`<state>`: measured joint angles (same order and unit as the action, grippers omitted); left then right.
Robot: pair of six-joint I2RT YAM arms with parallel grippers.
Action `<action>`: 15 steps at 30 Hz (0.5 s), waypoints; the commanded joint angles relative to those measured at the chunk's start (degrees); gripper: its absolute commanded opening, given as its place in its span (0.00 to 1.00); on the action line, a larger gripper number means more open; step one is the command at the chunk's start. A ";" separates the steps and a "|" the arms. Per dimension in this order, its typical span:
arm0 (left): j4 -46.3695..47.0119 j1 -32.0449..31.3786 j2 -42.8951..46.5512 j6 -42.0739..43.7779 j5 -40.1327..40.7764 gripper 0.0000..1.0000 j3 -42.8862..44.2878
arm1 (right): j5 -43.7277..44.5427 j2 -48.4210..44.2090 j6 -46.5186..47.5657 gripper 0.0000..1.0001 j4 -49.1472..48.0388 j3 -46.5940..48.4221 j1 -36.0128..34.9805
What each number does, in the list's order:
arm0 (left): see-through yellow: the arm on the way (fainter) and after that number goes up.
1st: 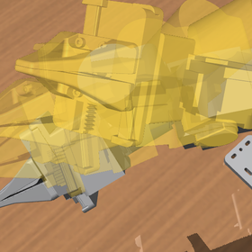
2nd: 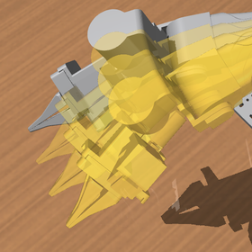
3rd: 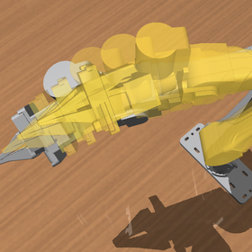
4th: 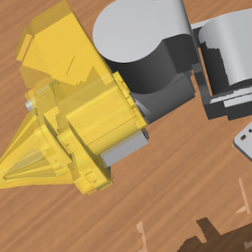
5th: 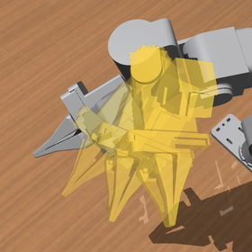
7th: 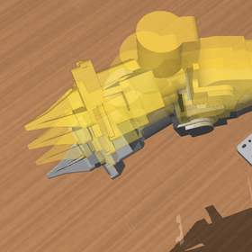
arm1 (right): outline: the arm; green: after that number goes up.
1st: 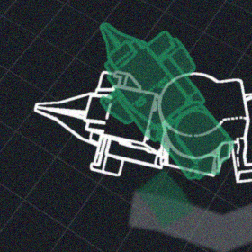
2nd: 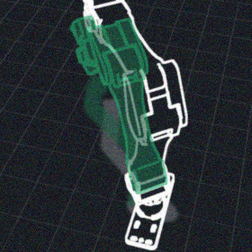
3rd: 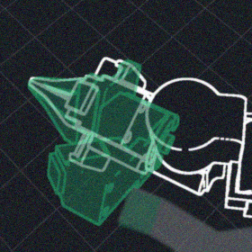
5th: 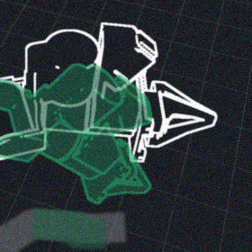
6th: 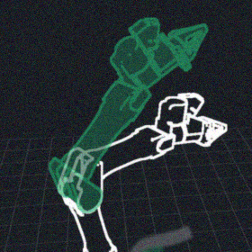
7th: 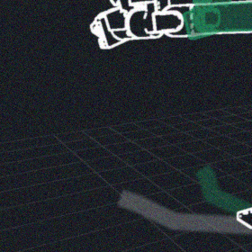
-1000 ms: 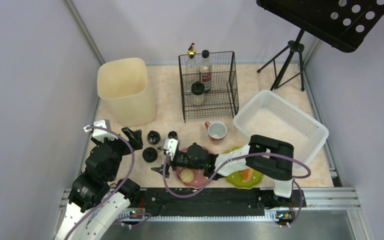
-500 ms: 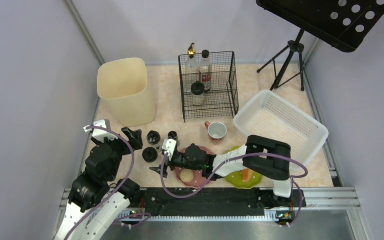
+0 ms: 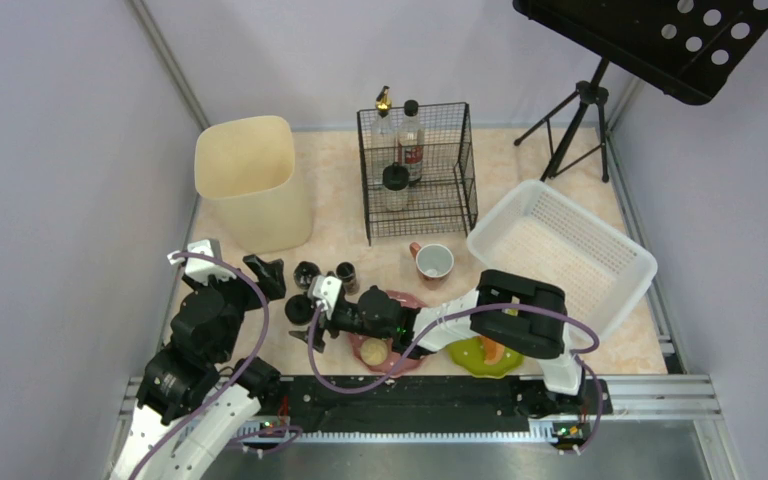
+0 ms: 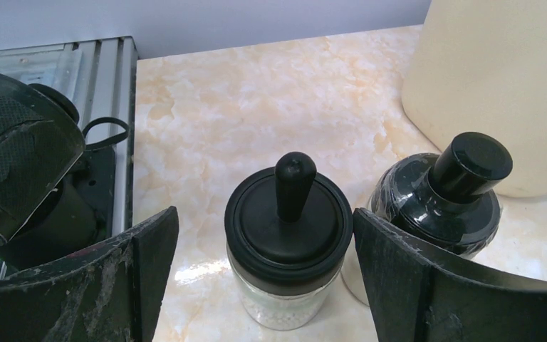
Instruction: Clear the kitchen counter
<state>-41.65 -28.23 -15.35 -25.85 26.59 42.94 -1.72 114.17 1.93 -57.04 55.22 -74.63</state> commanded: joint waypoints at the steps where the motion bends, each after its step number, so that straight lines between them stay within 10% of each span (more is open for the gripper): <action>1: 1.31 0.12 0.51 -0.17 -0.18 0.96 0.06 | -0.03 1.87 0.12 0.90 -1.82 3.05 -0.86; 15: 1.42 0.15 0.49 -0.13 -0.31 0.96 0.07 | -0.56 4.13 -0.23 0.80 -1.52 5.36 -0.50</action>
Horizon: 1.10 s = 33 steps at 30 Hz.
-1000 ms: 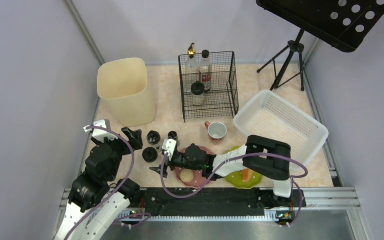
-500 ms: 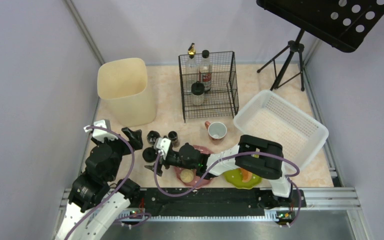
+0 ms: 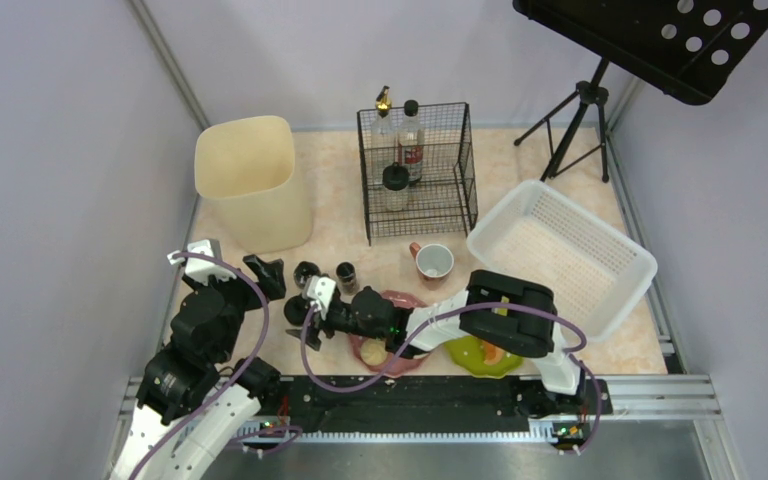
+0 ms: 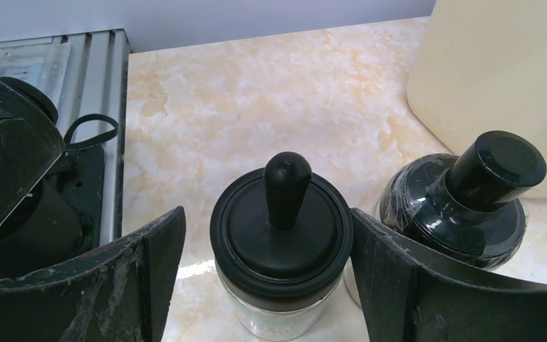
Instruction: Clear the kitchen counter
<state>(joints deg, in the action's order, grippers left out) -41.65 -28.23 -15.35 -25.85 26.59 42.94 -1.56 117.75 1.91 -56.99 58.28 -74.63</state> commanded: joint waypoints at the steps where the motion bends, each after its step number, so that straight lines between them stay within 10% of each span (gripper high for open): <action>1: 1.40 0.13 0.44 -0.09 -0.35 0.96 0.02 | -0.79 0.61 -0.18 0.79 -1.55 2.43 -0.47; 15: 1.41 0.11 0.27 0.01 -0.25 0.96 0.04 | -0.35 -2.13 -0.01 0.38 -2.49 0.71 -0.60; 33: 0.61 0.11 3.70 -1.13 3.95 0.96 0.22 | 2.46 -28.57 0.49 0.34 3.76 -8.55 -0.96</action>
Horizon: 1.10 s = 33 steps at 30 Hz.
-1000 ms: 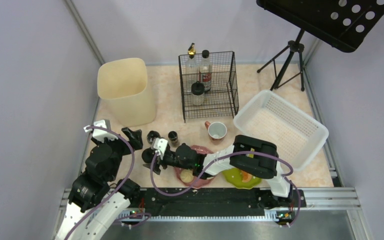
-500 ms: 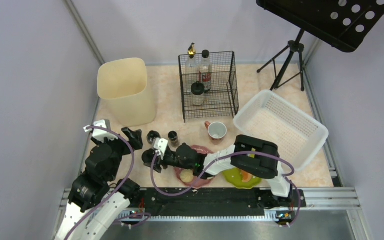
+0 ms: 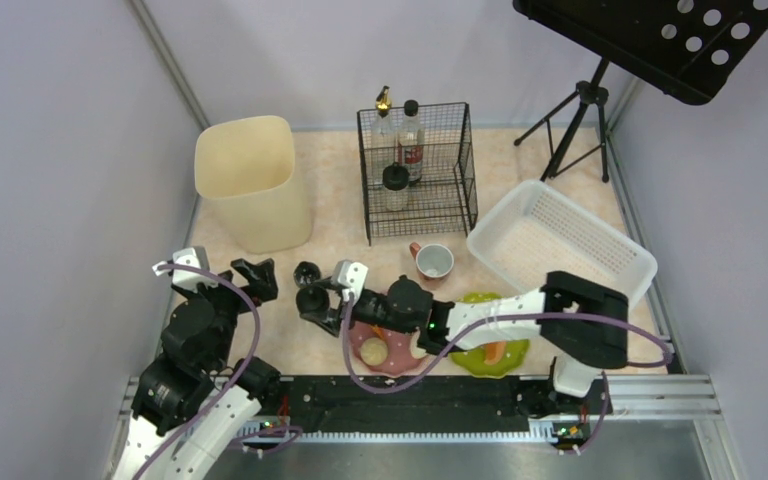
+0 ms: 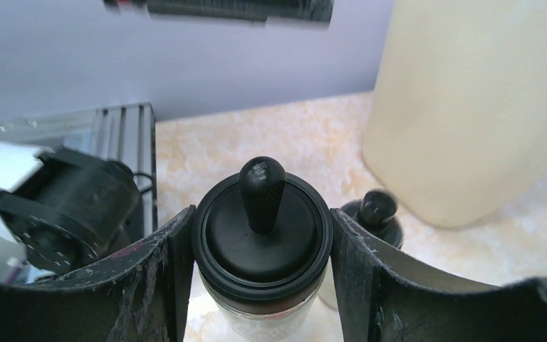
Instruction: Clear the kitchen counter
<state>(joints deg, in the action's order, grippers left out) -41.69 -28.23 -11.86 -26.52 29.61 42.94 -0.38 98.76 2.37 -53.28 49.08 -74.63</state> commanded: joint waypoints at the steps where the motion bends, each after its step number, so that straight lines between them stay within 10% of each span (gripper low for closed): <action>1: 0.63 0.14 0.22 -0.46 0.91 0.96 0.22 | 2.64 -11.73 0.53 0.34 2.02 0.72 -0.91; 15: 0.73 0.18 -0.18 -0.44 0.29 0.96 0.13 | 18.69 -23.62 2.53 0.34 28.90 13.98 12.13; 33: 0.89 0.14 -1.00 -0.21 -0.34 0.96 0.10 | 21.66 -12.60 -1.50 0.36 25.73 21.71 35.27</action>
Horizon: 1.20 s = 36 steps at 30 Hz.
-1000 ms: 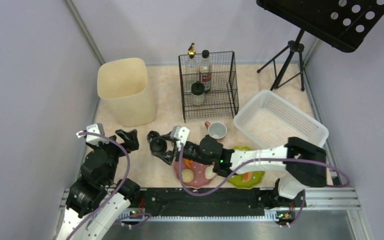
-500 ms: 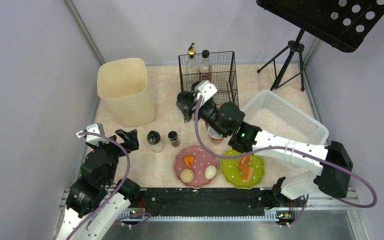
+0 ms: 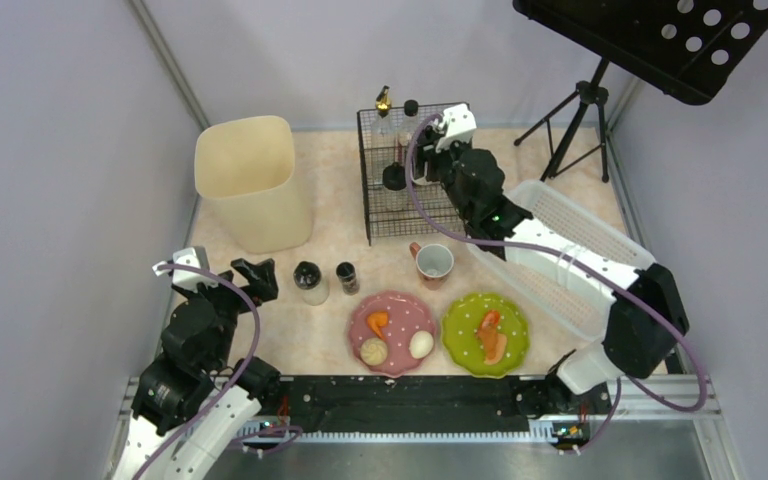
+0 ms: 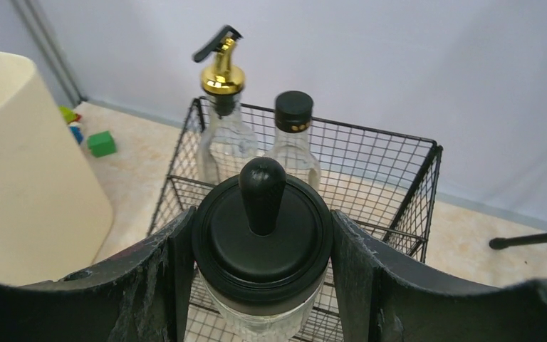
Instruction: Clear the kitchen counter
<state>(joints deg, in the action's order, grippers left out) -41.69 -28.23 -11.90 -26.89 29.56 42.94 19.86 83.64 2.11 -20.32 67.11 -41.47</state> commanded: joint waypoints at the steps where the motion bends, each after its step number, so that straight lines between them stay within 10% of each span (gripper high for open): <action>1: 0.86 0.11 -0.99 0.17 -0.29 0.96 0.14 | 1.32 3.23 -1.26 0.36 -8.04 3.60 2.59; 36: 1.26 0.10 -1.21 0.62 -0.91 0.96 0.08 | 2.48 16.40 -3.25 0.35 -30.13 -5.57 8.43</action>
<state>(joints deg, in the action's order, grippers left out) -41.67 -28.23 -12.29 -26.87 28.95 42.94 21.82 99.96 1.26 -42.76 62.06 -33.87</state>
